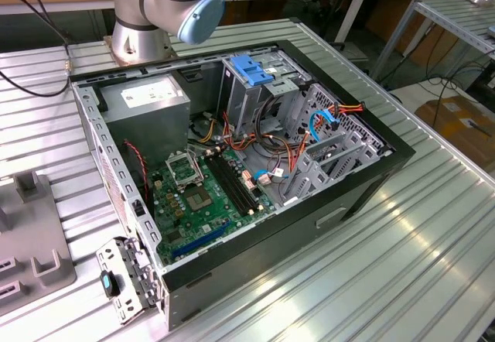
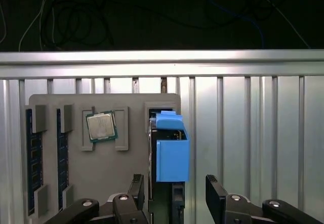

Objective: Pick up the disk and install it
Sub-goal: 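Pick up the disk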

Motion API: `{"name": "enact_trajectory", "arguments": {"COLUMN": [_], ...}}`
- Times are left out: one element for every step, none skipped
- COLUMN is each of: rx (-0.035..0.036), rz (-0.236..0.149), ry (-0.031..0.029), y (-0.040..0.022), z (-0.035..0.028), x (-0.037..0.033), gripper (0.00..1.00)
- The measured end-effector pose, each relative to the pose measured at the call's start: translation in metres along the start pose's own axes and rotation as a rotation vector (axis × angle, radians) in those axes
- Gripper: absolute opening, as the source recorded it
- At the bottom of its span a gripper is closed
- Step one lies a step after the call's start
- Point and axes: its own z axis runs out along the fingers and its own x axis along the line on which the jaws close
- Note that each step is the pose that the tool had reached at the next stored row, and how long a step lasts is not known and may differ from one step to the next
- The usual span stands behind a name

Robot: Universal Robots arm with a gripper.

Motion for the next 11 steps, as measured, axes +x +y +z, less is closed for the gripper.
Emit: {"name": "enact_trajectory", "arguments": {"rx": [0.0, 0.0001, 0.0, -0.0001, 0.0, 0.0, 0.0, 0.0, 0.0, 0.0, 0.0], "rz": [0.0, 0.0, 0.0, 0.0, 0.0, 0.0, 0.0, 0.0, 0.0, 0.0, 0.0], "ry": [0.0, -0.0001, 0.0, 0.0001, 0.0001, 0.0001, 0.0, 0.0, 0.0, 0.0, 0.0001], "y": [0.0001, 0.0001, 0.0001, 0.0002, 0.0002, 0.0002, 0.0002, 0.0003, 0.0003, 0.0003, 0.0004], "z": [0.0, 0.0001, 0.0, 0.0, 0.0, 0.0, 0.0, 0.0, 0.0, 0.0, 0.0], "x": [0.0002, 0.0002, 0.0002, 0.0003, 0.0003, 0.0004, 0.0004, 0.0004, 0.0005, 0.0005, 0.0005], "gripper": [0.6, 0.6, 0.6, 0.6, 0.6, 0.6, 0.6, 0.6, 0.6, 0.6, 0.6]}}
